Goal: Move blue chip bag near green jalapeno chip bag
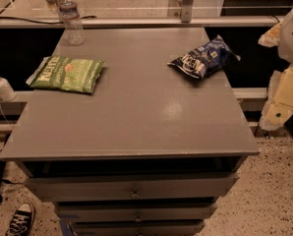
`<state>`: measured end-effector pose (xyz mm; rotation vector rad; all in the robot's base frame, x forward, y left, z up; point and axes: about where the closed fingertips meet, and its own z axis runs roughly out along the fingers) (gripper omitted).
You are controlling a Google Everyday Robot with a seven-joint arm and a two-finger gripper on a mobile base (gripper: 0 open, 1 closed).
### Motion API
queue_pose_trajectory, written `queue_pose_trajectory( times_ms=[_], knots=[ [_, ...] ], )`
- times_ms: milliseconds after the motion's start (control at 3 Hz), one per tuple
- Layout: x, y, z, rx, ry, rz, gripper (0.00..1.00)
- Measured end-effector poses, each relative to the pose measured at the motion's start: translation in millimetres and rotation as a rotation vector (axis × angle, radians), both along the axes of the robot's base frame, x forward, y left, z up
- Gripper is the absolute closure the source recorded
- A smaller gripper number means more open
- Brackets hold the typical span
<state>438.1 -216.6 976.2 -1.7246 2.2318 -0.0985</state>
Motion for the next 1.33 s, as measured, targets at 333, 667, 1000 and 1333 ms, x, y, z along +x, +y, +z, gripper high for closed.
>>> queue_pose_trajectory(
  times_ms=[333,667,1000,1333],
  knots=[
    [0,0,0,0.0,0.0,0.0,0.0],
    [1,0,-1,0.028,-0.021,0.018,0.0],
    [4,-2,-25,0.084,-0.049,0.048,0.0],
    [49,-9,-56,0.153,-0.145,0.066,0.0]
  ],
)
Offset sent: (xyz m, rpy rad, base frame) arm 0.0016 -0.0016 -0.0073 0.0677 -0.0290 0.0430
